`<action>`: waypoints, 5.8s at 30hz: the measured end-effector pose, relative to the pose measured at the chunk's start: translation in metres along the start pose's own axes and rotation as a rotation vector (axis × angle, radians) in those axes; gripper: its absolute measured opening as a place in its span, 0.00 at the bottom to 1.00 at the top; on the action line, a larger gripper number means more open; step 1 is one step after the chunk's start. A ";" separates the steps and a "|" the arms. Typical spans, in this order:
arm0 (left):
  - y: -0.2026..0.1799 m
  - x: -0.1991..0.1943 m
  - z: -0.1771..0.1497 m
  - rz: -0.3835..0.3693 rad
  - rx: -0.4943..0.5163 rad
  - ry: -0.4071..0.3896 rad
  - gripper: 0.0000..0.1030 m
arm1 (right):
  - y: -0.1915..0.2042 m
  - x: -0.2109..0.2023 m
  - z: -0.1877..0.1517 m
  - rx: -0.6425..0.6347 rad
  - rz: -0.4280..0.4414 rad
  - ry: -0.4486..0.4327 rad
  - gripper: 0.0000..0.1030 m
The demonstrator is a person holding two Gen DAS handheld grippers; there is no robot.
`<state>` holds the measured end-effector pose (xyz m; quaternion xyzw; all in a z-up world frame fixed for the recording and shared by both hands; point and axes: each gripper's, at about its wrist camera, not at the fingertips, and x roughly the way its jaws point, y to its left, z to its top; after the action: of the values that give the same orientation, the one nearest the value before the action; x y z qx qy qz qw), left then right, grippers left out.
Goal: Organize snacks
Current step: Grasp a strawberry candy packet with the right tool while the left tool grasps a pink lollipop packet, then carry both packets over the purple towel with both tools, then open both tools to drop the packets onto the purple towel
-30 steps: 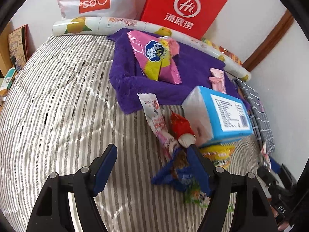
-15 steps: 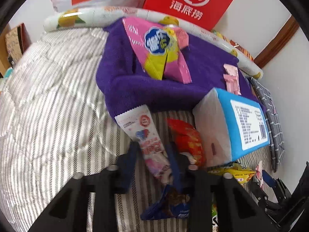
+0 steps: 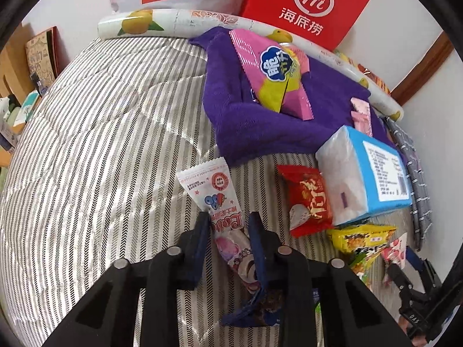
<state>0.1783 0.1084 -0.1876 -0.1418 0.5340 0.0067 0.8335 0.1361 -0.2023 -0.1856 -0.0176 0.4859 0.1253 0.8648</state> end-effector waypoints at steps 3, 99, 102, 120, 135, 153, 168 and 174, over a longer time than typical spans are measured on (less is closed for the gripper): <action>-0.011 0.005 -0.005 0.021 0.045 -0.005 0.42 | -0.002 0.004 -0.001 0.014 0.010 0.017 0.77; -0.124 -0.020 0.151 -0.174 0.277 -0.131 0.17 | -0.005 0.015 0.205 0.092 -0.070 -0.217 0.57; -0.123 -0.010 0.154 -0.172 0.285 -0.118 0.17 | -0.005 0.028 0.210 0.091 -0.068 -0.208 0.57; -0.106 0.027 0.162 -0.156 0.249 -0.067 0.17 | -0.006 0.096 0.219 0.103 -0.042 -0.135 0.57; -0.104 0.040 0.165 -0.135 0.235 -0.035 0.17 | -0.010 0.118 0.214 0.125 -0.053 -0.041 0.57; -0.101 0.061 0.162 -0.115 0.218 0.023 0.17 | -0.019 0.131 0.210 0.178 -0.057 0.027 0.61; -0.105 0.064 0.160 -0.109 0.241 0.010 0.17 | -0.014 0.126 0.210 0.164 -0.059 0.015 0.80; -0.104 0.065 0.161 -0.111 0.243 0.011 0.17 | -0.020 0.121 0.210 0.203 -0.042 -0.015 0.88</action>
<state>0.3661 0.0383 -0.1590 -0.0693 0.5269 -0.1051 0.8406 0.3758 -0.1656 -0.1790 0.0611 0.4892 0.0576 0.8681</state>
